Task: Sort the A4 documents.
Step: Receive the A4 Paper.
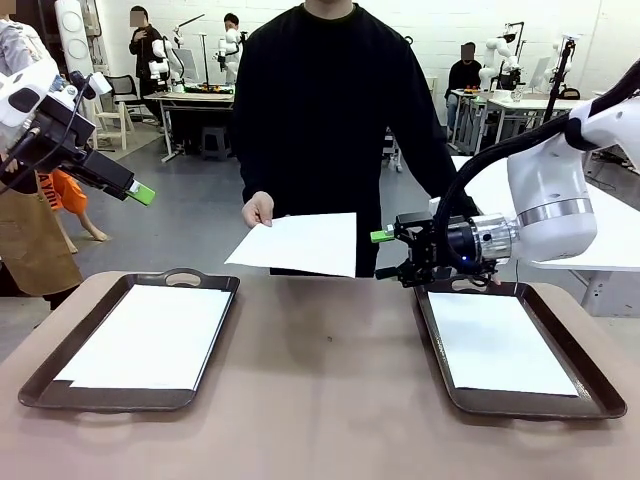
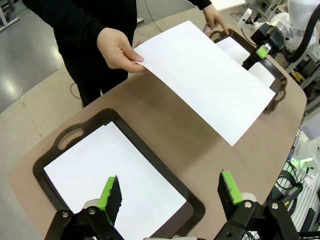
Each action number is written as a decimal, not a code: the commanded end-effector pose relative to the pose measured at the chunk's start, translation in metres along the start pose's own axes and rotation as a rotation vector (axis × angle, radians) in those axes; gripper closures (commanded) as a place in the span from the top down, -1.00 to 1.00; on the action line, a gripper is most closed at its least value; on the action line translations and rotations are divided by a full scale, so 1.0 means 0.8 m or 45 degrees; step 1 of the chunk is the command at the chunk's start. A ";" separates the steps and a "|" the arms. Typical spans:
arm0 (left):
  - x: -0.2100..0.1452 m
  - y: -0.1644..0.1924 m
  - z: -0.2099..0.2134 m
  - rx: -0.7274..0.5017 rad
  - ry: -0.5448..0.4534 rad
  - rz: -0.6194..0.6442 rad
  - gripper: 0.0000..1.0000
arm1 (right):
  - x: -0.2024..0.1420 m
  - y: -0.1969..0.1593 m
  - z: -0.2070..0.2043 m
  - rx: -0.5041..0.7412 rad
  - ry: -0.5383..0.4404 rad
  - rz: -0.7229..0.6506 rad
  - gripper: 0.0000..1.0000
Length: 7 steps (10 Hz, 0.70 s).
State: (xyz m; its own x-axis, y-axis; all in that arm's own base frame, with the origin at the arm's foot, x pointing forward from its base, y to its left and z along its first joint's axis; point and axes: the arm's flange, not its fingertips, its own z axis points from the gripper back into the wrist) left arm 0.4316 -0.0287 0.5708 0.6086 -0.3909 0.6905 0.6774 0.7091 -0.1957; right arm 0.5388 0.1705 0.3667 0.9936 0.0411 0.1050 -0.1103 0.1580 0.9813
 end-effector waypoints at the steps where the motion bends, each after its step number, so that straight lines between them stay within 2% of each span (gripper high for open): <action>1: -0.001 0.002 0.001 -0.007 -0.005 -0.014 1.00 | 0.020 -0.007 -0.018 0.105 -0.060 -0.064 0.83; 4: -0.001 0.002 0.001 -0.007 -0.005 -0.014 1.00 | 0.045 -0.017 -0.039 0.183 -0.106 -0.122 0.83; 7: -0.001 0.002 0.001 -0.007 -0.005 -0.014 1.00 | 0.062 -0.014 -0.062 0.198 -0.094 -0.129 0.83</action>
State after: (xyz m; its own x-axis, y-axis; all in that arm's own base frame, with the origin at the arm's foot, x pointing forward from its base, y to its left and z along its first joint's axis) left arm 0.4316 -0.0287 0.5708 0.6087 -0.3908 0.6905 0.6774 0.7091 -0.1957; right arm 0.5787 0.2098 0.3509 0.9991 -0.0292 0.0319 -0.0315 0.0158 0.9994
